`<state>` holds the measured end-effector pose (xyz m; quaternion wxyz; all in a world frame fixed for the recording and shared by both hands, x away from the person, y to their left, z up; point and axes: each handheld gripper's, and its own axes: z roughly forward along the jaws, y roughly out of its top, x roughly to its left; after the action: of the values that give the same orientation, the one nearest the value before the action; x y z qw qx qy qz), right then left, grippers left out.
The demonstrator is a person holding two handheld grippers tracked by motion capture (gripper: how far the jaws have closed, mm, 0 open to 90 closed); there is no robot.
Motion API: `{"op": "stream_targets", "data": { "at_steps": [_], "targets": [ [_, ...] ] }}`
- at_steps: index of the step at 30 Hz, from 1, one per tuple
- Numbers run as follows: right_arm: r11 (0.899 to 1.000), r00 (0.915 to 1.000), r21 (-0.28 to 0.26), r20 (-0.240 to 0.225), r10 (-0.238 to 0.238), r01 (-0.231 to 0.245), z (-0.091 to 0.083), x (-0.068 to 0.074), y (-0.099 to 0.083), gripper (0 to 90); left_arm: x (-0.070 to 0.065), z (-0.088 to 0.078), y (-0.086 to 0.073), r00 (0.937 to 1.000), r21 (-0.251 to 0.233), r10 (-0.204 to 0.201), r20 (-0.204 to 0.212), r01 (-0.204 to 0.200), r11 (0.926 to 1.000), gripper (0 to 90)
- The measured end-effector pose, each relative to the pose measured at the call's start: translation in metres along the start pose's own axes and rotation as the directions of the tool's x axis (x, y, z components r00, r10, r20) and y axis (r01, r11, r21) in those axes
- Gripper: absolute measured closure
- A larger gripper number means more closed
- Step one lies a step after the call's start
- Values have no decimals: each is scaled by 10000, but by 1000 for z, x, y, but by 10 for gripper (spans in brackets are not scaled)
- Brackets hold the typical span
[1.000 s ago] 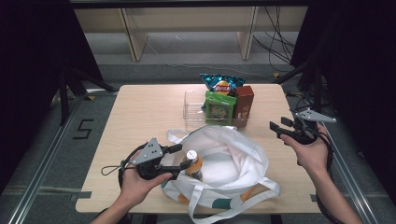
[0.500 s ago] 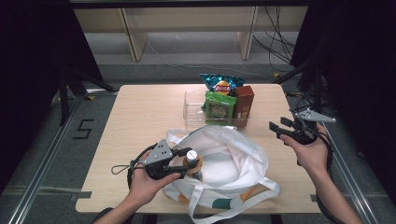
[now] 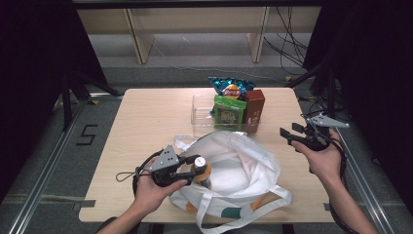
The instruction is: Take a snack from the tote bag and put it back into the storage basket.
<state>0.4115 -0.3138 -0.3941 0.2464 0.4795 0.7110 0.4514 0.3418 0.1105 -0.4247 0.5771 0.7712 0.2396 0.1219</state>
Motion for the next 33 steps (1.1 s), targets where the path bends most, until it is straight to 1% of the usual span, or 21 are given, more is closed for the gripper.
{"op": "stream_targets", "data": {
  "at_steps": [1, 2, 3, 4, 7, 10, 11, 12, 13, 14, 15, 16, 17, 18, 21, 24, 25, 26, 27, 28, 33],
  "targets": [
    [10000, 10000, -18, 2, -89, 89, 0, -1, 0, 452, 0, 1, 0, 9999, -21, 96, 89, -96, 10000, 534],
    [10000, 10000, -3, -14, -56, 56, 0, 0, 0, 452, 0, 1, 0, 9999, 25, 111, 2, -111, 9999, 536],
    [9998, 9999, 110, -2, 155, -155, 0, 2, 0, 451, -1, 2, 1, 9999, 15, 109, 27, -109, 9999, 538],
    [9998, 9998, -46, 9, -214, 214, 1, 0, 0, 451, -1, 3, 1, 9998, 52, 175, 27, -175, 9998, 538],
    [9996, 9996, 24, -13, -267, 267, 1, -1, 0, 451, -1, 3, 1, 9988, 90, 490, -69, -489, 9988, 573],
    [9998, 9998, 54, -23, -205, 205, 1, -1, -1, 451, -1, 2, 1, 9988, 98, 481, -58, -480, 9988, 581],
    [9999, 10000, 121, -11, 94, -93, 0, 1, -1, 451, -1, 2, 1, 9987, 104, 504, -34, -504, 9987, 583],
    [9998, 10000, 183, -2, 21, -21, 0, 0, -1, 451, -1, 2, 1, 9984, 119, 559, 15, -559, 9984, 584],
    [9996, 9997, 84, 25, -254, 254, 0, -3, -1, 451, -1, 2, 2, 9983, 105, 574, 96, -575, 9983, 584],
    [9997, 9997, -40, 9, -254, 254, 1, -4, -2, 451, -1, 2, 2, 9979, 75, 615, 201, -617, 9981, 585],
    [10000, 9999, 16, 55, -98, 98, 0, -2, -2, 451, -1, 1, 2, 9978, 171, 652, 118, -654, 9977, 585],
    [9996, 9995, -34, 88, -297, 297, 1, -4, -2, 451, -1, 1, 2, 9976, 201, 675, 138, -677, 9975, 585],
    [9996, 9995, -17, 118, -295, 295, 1, -4, -2, 451, -1, 1, 3, 9975, 213, 694, 154, -697, 9973, 585],
    [10000, 9999, 41, 122, -46, 46, 0, -3, -2, 451, 0, 1, 3, 9978, 185, 650, 152, -652, 9977, 585],
    [9999, 9999, 79, 63, -100, 99, 1, -3, -3, 451, 1, 2, 3, 9977, 205, 646, 206, -650, 9977, 586],
    [10000, 10000, 64, 75, 19, -19, 1, -3, -4, 452, 2, 2, 4, 9970, 177, 693, 337, -699, 9974, 586],
    [9998, 9998, 15, 124, -184, 184, 2, -4, -4, 452, 1, 2, 4, 9972, 202, 660, 344, -667, 9976, 587],
    [9999, 10000, 131, 72, 68, -69, 1, -3, -4, 452, 1, 2, 4, 9970, 250, 699, 331, -708, 9972, 587],
    [9998, 9998, 59, 92, -173, 173, 1, -5, -4, 452, 2, 1, 5, 9965, 300, 767, 345, -777, 9965, 587],
    [10000, 10000, 72, 70, -58, 58, 1, -4, -4, 452, 3, 2, 5, 9965, 259, 718, 433, -730, 9970, 587],
    [9999, 9999, 35, 131, -110, 109, 1, -4, -4, 452, 5, 2, 7, 9958, 374, 724, 558, -745, 9965, 587]
  ]
}}
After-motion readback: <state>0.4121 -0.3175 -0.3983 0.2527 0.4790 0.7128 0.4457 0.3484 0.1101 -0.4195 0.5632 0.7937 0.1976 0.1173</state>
